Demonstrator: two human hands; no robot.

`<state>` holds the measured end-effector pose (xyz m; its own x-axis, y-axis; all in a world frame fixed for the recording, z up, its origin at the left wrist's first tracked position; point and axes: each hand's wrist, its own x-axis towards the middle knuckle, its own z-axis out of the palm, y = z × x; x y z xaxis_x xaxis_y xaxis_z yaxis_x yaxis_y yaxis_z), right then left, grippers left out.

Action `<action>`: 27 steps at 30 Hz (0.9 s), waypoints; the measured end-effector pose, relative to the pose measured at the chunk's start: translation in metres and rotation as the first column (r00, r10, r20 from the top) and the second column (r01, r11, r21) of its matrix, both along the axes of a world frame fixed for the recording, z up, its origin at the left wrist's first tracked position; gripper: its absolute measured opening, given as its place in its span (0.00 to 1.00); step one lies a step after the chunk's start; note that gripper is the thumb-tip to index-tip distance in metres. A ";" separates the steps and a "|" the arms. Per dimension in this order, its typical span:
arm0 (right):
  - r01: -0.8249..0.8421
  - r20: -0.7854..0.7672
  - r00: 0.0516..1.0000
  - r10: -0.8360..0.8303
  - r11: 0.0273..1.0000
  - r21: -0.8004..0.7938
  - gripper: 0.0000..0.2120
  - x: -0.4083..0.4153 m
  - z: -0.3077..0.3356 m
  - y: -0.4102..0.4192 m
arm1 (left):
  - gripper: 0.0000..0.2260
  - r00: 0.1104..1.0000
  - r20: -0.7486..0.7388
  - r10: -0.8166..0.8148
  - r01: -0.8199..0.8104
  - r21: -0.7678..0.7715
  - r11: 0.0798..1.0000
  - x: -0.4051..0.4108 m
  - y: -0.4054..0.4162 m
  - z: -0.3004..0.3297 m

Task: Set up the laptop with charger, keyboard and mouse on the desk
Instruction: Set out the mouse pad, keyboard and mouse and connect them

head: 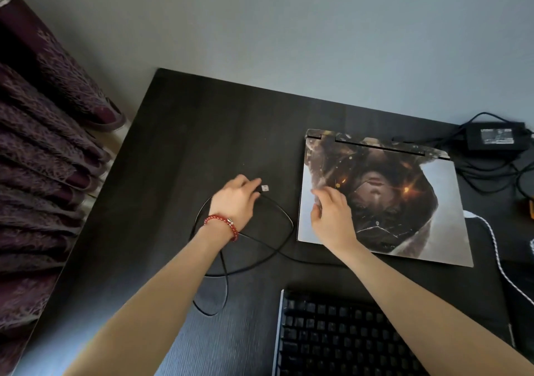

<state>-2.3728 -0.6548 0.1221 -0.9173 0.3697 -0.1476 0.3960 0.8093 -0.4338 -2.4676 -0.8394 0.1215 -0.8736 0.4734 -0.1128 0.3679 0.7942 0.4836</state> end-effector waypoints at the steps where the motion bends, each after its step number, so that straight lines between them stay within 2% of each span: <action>1: -0.017 0.020 1.000 0.016 0.998 0.058 0.17 -0.001 -0.002 0.002 | 0.14 1.000 0.009 -0.012 0.011 0.032 0.999 0.004 0.006 -0.005; 5: -0.060 0.116 0.993 0.035 0.974 0.219 0.18 -0.002 -0.015 0.015 | 0.11 0.993 -0.060 -0.100 0.103 0.043 0.994 0.005 0.030 -0.026; 8: -0.033 0.059 0.998 0.019 0.970 0.239 0.17 -0.003 -0.023 0.018 | 0.10 0.978 -0.155 -0.139 0.141 0.000 0.990 0.000 0.041 -0.038; 15: 0.010 -0.064 0.998 0.009 0.956 0.294 0.16 0.002 -0.035 0.016 | 0.11 0.993 -0.043 -0.109 0.113 0.082 0.990 0.001 0.056 -0.051; 27: 0.014 -0.066 0.998 0.011 0.935 0.354 0.20 0.003 -0.043 0.015 | 0.12 0.999 0.029 -0.040 0.036 0.121 0.992 0.003 0.063 -0.053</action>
